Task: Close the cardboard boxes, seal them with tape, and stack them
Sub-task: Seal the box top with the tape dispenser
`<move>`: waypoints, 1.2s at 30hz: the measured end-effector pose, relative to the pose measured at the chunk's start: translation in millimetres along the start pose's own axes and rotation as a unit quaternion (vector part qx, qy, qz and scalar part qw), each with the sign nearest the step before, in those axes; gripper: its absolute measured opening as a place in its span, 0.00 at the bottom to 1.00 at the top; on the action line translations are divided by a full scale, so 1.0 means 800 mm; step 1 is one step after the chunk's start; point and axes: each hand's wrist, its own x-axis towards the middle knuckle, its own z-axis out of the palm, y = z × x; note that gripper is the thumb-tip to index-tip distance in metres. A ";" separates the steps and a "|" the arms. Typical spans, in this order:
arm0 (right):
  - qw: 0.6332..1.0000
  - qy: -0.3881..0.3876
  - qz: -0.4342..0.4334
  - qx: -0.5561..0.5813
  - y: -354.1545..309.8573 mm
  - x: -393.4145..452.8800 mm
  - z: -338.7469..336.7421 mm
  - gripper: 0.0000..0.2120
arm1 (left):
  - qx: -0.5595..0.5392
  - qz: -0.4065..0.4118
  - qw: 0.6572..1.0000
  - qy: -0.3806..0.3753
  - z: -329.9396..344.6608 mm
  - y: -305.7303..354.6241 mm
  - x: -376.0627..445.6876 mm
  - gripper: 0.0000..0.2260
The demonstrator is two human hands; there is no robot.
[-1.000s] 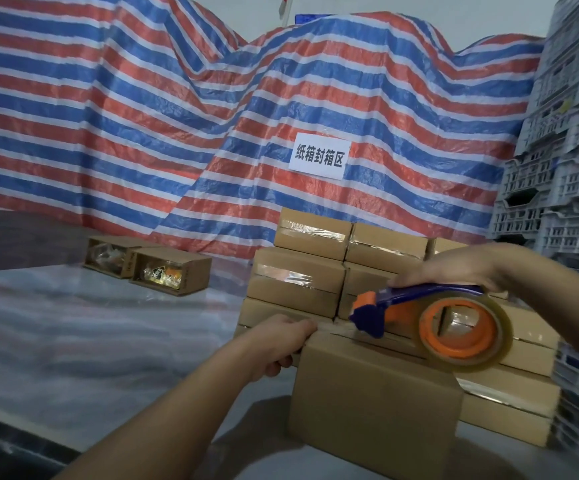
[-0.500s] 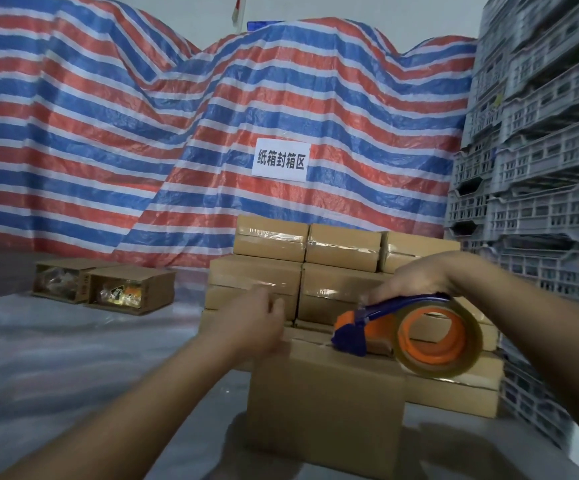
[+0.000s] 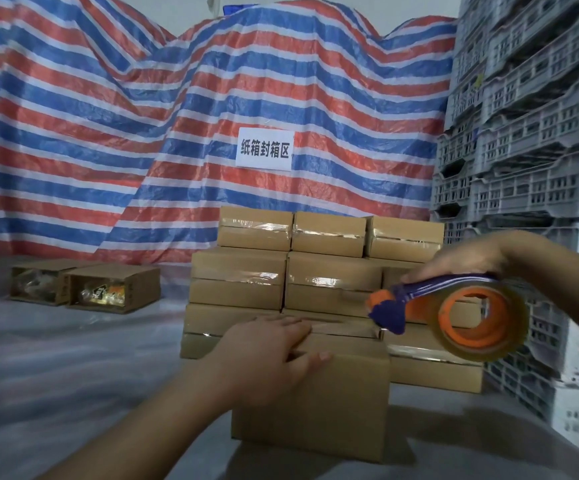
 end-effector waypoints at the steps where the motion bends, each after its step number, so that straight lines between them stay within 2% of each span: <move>1: 1.000 0.008 0.003 -0.011 0.011 -0.002 0.001 0.22 | -0.005 0.001 1.000 0.005 0.001 0.000 0.000 0.32; 4: 0.998 0.013 0.002 -0.057 0.024 0.001 0.014 0.23 | -0.028 0.000 1.000 0.004 -0.001 0.000 0.002 0.33; 8: 0.998 0.028 -0.002 -0.052 0.027 0.002 0.027 0.21 | -0.026 -0.016 0.999 -0.039 -0.020 0.012 0.012 0.33; 10: 0.998 0.035 -0.006 -0.042 0.030 0.001 0.029 0.19 | 0.000 -0.001 1.000 -0.019 -0.027 0.034 0.028 0.31; 12: 0.999 0.039 -0.012 -0.033 0.033 0.003 0.031 0.18 | -0.011 0.031 0.999 -0.038 -0.023 0.059 0.041 0.34; 14: 0.998 0.049 -0.016 -0.025 0.039 0.005 0.033 0.19 | -0.022 0.057 0.996 -0.071 -0.012 0.075 0.045 0.38; 20: 0.996 0.040 -0.078 0.035 0.073 0.006 0.022 0.26 | 0.011 0.061 0.996 -0.058 -0.002 0.070 0.045 0.37; 23: 0.994 0.051 -0.079 0.060 0.088 -0.015 0.006 0.28 | 0.013 0.062 0.996 -0.063 -0.002 0.070 0.043 0.36; 25: 0.995 0.084 -0.043 0.006 0.087 -0.024 0.000 0.30 | 0.013 0.065 0.996 -0.067 -0.002 0.071 0.042 0.35; 26: 0.991 0.106 -0.023 -0.072 0.078 -0.025 0.004 0.29 | 0.011 0.066 0.995 -0.068 -0.003 0.072 0.042 0.34; 28: 0.965 0.141 0.005 -0.221 0.047 -0.021 0.021 0.27 | 0.000 0.065 0.996 -0.063 -0.002 0.073 0.043 0.33; 32: 0.922 0.193 0.013 -0.337 -0.011 -0.010 0.057 0.23 | -0.006 0.072 0.996 -0.060 0.001 0.074 0.045 0.32; 33: 0.892 0.203 0.034 -0.402 -0.019 -0.010 0.063 0.21 | -0.004 0.068 0.996 -0.061 0.001 0.074 0.046 0.32; 35: 0.803 0.213 0.081 -0.551 -0.021 -0.003 0.078 0.19 | 0.002 0.054 0.996 -0.068 0.001 0.073 0.046 0.33; 36: 0.785 0.206 0.092 -0.577 -0.012 0.006 0.086 0.18 | 0.006 0.052 0.996 -0.070 0.001 0.073 0.046 0.34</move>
